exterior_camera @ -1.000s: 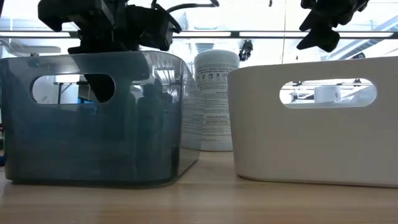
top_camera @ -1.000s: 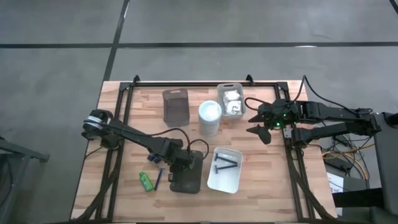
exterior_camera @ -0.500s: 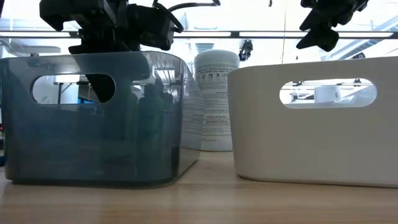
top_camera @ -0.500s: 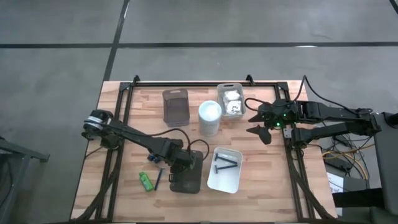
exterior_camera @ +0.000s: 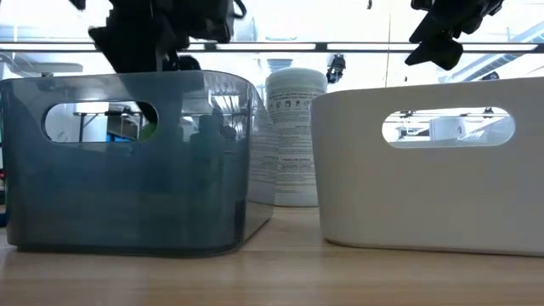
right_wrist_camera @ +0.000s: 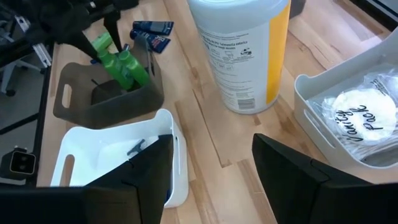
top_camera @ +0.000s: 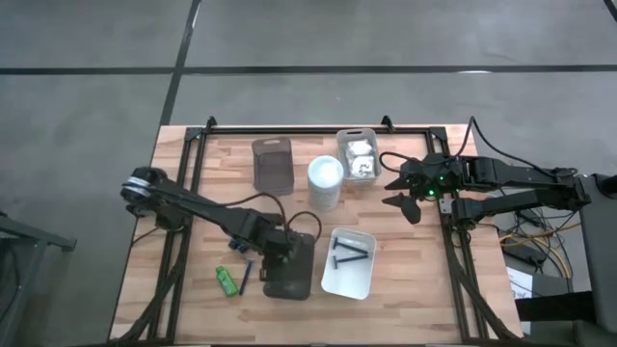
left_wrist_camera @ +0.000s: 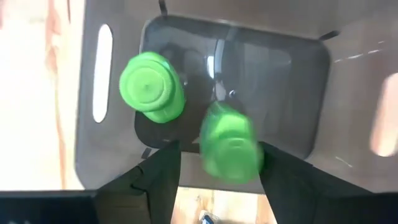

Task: Pick & Place Travel size toiletries
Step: Put the green shampoo bottle into the bottom black bin

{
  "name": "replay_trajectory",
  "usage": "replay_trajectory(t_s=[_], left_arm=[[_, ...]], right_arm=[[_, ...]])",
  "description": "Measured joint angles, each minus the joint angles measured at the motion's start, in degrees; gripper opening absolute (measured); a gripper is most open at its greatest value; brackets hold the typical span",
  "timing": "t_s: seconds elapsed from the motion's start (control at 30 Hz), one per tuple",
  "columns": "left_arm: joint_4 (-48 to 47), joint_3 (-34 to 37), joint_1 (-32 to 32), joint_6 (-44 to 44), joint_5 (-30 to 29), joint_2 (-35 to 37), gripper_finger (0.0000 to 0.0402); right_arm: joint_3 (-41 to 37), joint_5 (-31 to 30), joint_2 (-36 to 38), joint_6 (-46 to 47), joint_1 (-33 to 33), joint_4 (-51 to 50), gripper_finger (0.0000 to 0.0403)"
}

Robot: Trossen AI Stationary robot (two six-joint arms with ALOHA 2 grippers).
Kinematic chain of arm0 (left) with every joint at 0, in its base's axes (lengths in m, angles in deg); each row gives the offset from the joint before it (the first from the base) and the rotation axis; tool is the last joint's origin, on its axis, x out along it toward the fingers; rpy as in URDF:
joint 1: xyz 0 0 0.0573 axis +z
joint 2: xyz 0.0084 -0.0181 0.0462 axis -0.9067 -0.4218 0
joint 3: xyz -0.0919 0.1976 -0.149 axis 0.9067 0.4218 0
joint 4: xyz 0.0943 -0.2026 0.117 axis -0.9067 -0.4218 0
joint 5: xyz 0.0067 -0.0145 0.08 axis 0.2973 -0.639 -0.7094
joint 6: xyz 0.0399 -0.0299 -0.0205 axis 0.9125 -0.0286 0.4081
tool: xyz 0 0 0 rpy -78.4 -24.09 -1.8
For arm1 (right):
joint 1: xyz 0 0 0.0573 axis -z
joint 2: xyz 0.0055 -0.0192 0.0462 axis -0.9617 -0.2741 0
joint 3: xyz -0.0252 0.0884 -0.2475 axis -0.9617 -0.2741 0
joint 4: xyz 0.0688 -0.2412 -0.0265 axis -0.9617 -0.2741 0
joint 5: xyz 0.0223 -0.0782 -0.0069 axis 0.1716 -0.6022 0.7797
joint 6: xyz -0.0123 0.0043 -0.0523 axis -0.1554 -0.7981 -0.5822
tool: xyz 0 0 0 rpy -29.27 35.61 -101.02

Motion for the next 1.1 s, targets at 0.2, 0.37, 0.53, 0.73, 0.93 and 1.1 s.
replay_trajectory(t_s=[0.2, 0.37, 0.53, 0.73, 0.93, 1.1], left_arm=[[-0.02, 0.20, -0.13, 0.06, 0.59, 4.52, 0.0211], [-1.34, 0.25, -0.20, -2.39, 0.76, 10.36, 0.0210], [-1.16, 1.94, -1.08, -8.59, 0.42, 19.66, 0.0209], [-1.60, 6.69, -4.89, -16.14, 0.45, 28.53, 0.0209], [-1.69, 13.40, -10.13, -28.96, 0.79, 33.08, 0.0208], [-1.53, 20.09, -14.57, -52.39, 4.84, 34.41, 0.0209]], right_arm=[[0.00, 0.02, 0.00, 0.00, 0.02, 0.09, 0.0223], [0.00, 0.04, 0.00, 0.17, 0.02, 0.23, 0.0235], [0.00, 0.04, 0.00, 0.26, 0.02, 0.25, 0.0246], [0.02, 0.02, 0.00, 0.24, 0.02, 0.35, 0.0255], [0.02, 0.01, 0.00, 1.43, 0.02, 0.37, 0.0256], [0.02, 0.02, 0.00, 3.16, 0.02, 0.35, 0.0241]])
